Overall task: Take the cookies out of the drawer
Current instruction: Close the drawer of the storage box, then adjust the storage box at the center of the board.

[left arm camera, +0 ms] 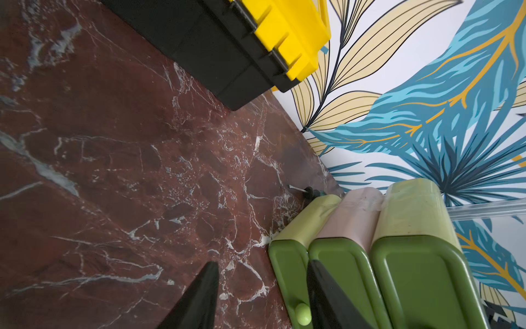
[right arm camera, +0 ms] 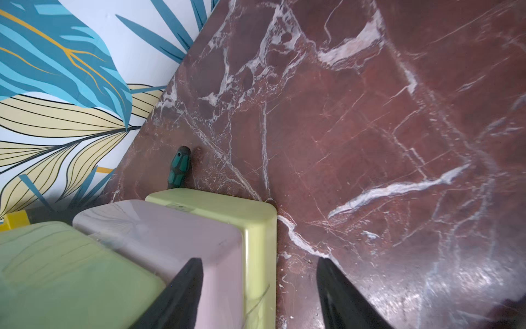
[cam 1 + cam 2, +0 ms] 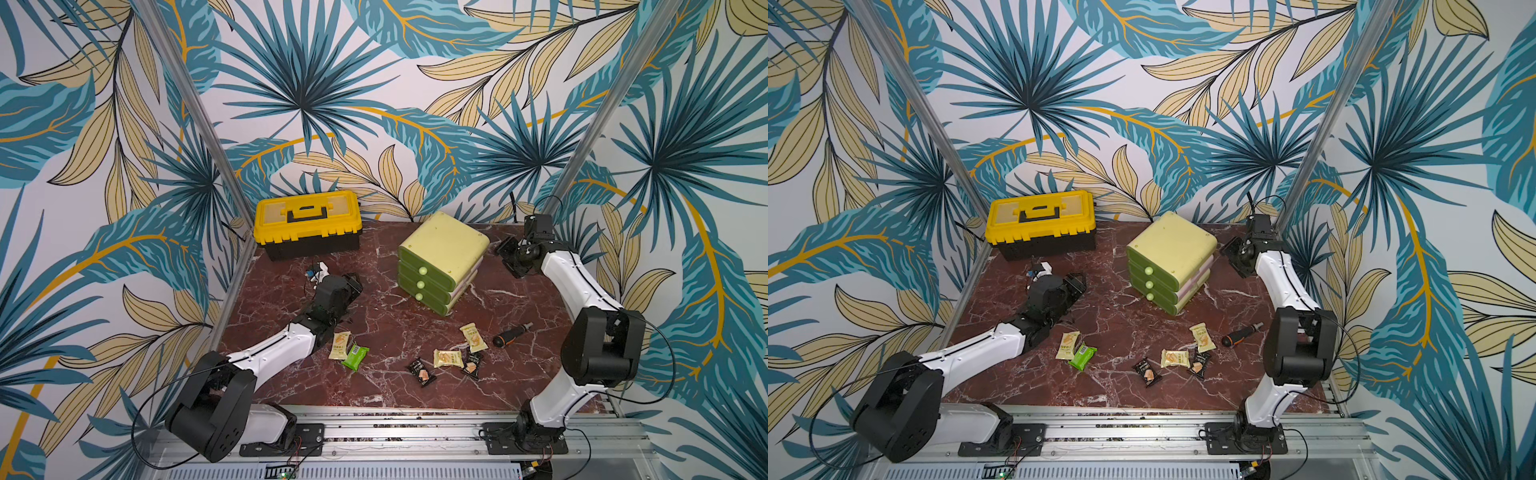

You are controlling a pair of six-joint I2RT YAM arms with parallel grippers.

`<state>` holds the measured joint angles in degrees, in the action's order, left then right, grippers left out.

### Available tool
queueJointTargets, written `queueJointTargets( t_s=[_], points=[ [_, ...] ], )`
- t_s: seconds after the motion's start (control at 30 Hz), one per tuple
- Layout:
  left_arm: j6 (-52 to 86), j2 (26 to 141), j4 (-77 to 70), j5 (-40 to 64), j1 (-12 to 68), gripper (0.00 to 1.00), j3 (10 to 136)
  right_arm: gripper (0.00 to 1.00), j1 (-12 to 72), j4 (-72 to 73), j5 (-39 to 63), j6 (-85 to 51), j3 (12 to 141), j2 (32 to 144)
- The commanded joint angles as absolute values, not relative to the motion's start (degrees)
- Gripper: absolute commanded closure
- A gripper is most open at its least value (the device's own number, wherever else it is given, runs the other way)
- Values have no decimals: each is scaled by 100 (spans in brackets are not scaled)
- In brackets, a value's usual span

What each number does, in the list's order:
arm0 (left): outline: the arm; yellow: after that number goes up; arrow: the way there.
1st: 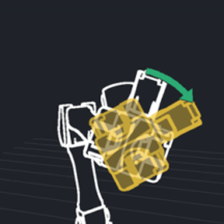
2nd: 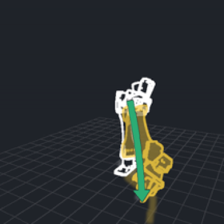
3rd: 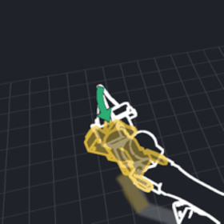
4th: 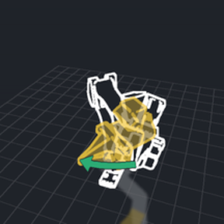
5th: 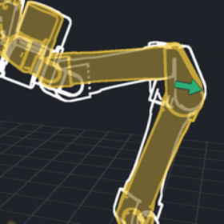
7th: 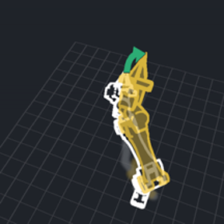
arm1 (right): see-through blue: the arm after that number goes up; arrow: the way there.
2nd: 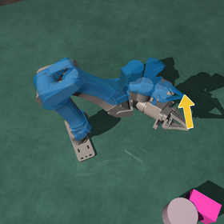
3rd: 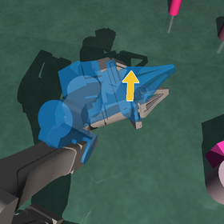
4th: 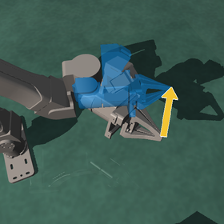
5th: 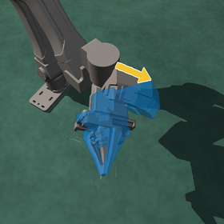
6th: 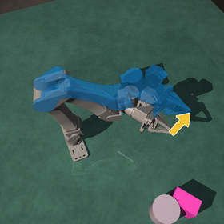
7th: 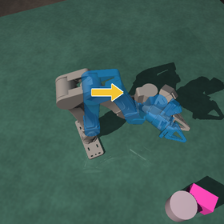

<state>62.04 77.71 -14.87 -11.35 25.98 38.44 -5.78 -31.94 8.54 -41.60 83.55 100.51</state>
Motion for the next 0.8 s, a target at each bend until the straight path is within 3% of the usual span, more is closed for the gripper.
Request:
queueJointTargets(
  t_s=[0.0, 0.3, 0.47, 0.77],
  points=[
    [5894, 7840, -1389, -896, 2499, 45, 4109, 33, -587, -2859, 1105, -4162, 8403, 10320],
    [5878, 8370, -1803, -169, 2220, 44, 4340, 34, -754, -2051, 2228, -4403, 8969, 11228],
    [5801, 8422, -1758, -63, 2129, 44, 4404, 37, -721, -1591, 3304, -4672, 9372, 11778],
    [5921, 8174, -1688, -79, 2110, 44, 3983, 38, -366, -1085, 4317, -4890, 9752, 12268]
  ],
)
